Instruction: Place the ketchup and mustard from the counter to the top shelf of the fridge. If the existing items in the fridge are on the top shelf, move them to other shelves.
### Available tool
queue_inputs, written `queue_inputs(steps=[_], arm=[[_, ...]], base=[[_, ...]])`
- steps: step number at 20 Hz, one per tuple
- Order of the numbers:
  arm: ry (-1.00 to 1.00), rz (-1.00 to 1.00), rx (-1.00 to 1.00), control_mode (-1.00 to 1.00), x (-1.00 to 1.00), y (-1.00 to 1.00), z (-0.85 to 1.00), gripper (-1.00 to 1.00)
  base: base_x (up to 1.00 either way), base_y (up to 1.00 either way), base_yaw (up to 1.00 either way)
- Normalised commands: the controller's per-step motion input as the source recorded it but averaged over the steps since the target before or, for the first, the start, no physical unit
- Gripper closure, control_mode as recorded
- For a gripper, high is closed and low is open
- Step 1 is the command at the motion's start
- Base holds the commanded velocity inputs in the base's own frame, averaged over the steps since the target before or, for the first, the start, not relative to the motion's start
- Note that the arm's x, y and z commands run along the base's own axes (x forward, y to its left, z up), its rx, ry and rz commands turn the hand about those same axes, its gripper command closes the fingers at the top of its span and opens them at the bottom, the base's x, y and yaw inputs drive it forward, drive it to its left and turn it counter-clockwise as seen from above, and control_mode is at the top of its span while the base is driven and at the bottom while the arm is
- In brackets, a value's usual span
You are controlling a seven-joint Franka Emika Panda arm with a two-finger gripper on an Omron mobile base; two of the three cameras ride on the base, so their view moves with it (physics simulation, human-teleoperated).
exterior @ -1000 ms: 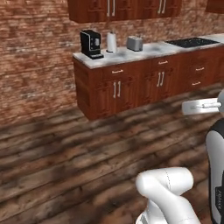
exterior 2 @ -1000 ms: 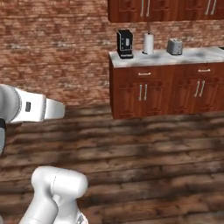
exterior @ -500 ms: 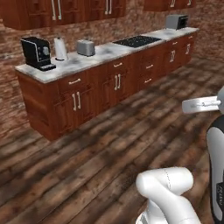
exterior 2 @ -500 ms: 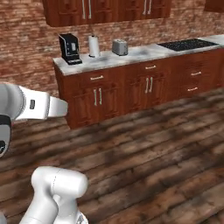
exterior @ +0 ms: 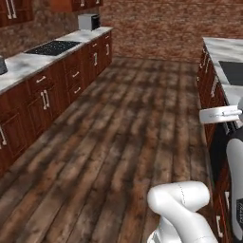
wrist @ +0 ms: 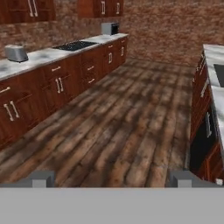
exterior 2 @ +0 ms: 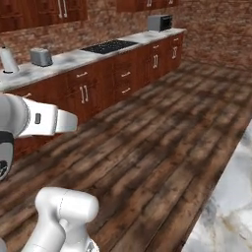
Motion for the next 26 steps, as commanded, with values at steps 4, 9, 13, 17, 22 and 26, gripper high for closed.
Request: queue_inputs(steps=[4,9,13,17,22,26], arm=[[0.00,0.00,0.00,1.00,0.00,0.00,0.00,-1.00],[0.00,0.00,0.00,1.00,0.00,0.00,0.00,-1.00],[0.00,0.00,0.00,1.00,0.00,0.00,0.00,-1.00],[0.00,0.00,0.00,1.00,0.00,0.00,0.00,-1.00],[0.00,0.00,0.00,1.00,0.00,0.00,0.00,-1.00],[0.00,0.00,0.00,1.00,0.00,0.00,0.00,-1.00]], base=[[0.76,0.40,-0.67],[1.00,0.71,-0.57],[1.00,0.81,-0.59],[0.85,0.74,-0.67],[0.62,0.66,-0.75],[0.44,0.56,-0.81]])
